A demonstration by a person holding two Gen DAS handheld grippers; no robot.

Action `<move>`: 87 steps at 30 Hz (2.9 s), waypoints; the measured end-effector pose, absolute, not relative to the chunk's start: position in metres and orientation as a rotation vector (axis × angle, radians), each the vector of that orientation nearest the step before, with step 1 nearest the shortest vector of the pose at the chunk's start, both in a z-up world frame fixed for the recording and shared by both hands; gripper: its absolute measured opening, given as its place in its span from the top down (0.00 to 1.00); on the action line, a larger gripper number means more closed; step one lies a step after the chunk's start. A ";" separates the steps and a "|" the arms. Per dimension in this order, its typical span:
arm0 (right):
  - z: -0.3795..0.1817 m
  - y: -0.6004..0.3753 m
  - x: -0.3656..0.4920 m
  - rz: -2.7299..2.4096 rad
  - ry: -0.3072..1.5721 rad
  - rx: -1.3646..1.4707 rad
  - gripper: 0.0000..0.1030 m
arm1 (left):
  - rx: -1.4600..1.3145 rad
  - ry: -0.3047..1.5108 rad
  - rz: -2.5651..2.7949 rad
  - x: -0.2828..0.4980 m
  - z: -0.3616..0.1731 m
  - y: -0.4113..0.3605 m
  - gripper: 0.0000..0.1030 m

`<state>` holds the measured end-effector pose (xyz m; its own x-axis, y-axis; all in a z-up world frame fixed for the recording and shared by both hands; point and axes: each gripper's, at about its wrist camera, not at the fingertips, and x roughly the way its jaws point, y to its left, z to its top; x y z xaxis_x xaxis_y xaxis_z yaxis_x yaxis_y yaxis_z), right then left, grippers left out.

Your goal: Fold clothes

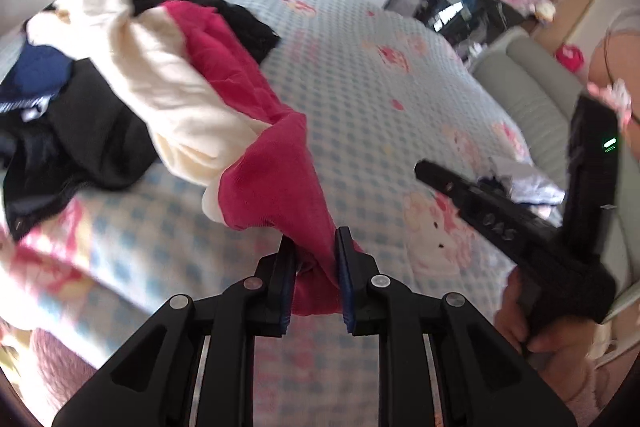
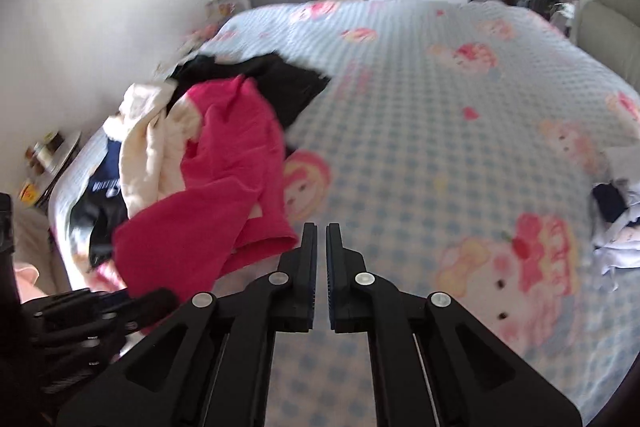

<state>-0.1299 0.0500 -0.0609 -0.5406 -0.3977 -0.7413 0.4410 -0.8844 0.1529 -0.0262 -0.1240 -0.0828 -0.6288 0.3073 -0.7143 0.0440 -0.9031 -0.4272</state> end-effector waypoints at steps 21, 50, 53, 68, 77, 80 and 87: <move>-0.138 -0.018 -0.142 -2.242 0.159 1.377 0.58 | -1.342 -0.530 2.669 -0.077 -0.140 -0.162 0.39; -0.140 -0.055 -0.155 -2.167 0.093 1.277 0.94 | -1.404 -0.880 2.609 -0.037 -0.155 -0.232 0.83; -0.121 -0.035 -0.153 -2.251 0.120 1.220 0.94 | -1.370 -0.799 2.589 -0.046 -0.143 -0.209 0.92; -0.021 0.187 -0.109 -2.634 -0.070 1.095 0.95 | -1.117 -0.432 2.212 -0.072 -0.054 -0.017 0.92; -0.033 0.322 -0.049 -2.771 -0.256 1.258 0.94 | -1.065 -0.458 2.140 -0.084 -0.029 0.030 0.95; -0.048 0.315 -0.037 -2.737 -0.257 1.259 0.94 | -1.206 -0.465 2.086 -0.081 -0.060 0.041 0.94; -0.053 0.322 -0.018 -2.726 -0.277 1.221 0.93 | -1.353 -0.443 1.931 -0.055 -0.106 0.105 0.41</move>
<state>-0.0177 0.3217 -0.0530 -0.6602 -0.2036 -0.7230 0.0541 -0.9730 0.2245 -0.0547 0.1049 -0.1056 -0.1845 0.7250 -0.6636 -0.3636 -0.6776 -0.6392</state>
